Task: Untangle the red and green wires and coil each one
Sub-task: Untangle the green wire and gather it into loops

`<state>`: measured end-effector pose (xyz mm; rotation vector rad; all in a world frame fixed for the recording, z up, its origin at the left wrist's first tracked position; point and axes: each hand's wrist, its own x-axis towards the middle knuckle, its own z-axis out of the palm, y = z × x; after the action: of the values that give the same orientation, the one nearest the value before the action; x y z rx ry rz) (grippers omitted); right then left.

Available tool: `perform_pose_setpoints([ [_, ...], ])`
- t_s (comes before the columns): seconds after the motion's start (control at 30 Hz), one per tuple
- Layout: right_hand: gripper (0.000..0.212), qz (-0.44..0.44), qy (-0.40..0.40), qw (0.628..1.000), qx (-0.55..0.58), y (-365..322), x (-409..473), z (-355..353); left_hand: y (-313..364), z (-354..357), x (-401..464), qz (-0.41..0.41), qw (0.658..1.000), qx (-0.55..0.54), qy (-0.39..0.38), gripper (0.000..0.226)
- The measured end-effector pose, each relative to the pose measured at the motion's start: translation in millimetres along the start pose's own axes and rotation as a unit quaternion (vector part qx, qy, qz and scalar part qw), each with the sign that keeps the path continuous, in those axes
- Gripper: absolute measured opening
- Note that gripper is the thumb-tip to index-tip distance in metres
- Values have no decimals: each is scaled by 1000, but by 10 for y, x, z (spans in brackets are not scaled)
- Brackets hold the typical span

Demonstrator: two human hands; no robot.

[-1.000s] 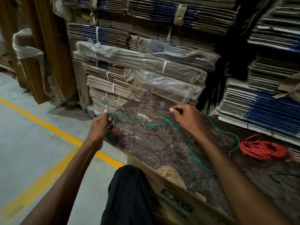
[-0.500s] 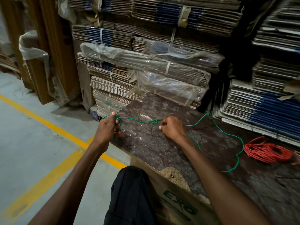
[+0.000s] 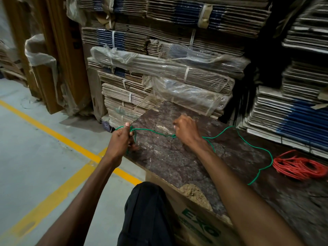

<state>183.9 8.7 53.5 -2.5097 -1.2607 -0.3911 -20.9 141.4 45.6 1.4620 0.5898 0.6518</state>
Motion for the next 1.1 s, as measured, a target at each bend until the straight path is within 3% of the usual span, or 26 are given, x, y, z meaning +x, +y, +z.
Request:
perform_pose_setpoints([
  [0.13, 32, 27, -110, 992, -61, 36, -40, 57, 22, -9, -2, 4, 1000, 5, 3, 46],
  [0.57, 29, 36, -120, 992, -29, 257, -376, 48, 62, 69, -60, 14, 1000, 15, 11, 49],
  [0.77, 33, 32, -74, 996, -30, 335, -580, 51, 68, 87, -68, 9, 1000, 2, 7, 49],
  [0.93, 24, 23, 39, 989, 144, 402, -640, -53, 66, 91, -49, 6, 1000, -11, 12, 49],
  [1.1, 16, 18, 100, 979, 178, 466, -669, -154, 64, 138, -36, 0, 1000, -28, 1, 49],
])
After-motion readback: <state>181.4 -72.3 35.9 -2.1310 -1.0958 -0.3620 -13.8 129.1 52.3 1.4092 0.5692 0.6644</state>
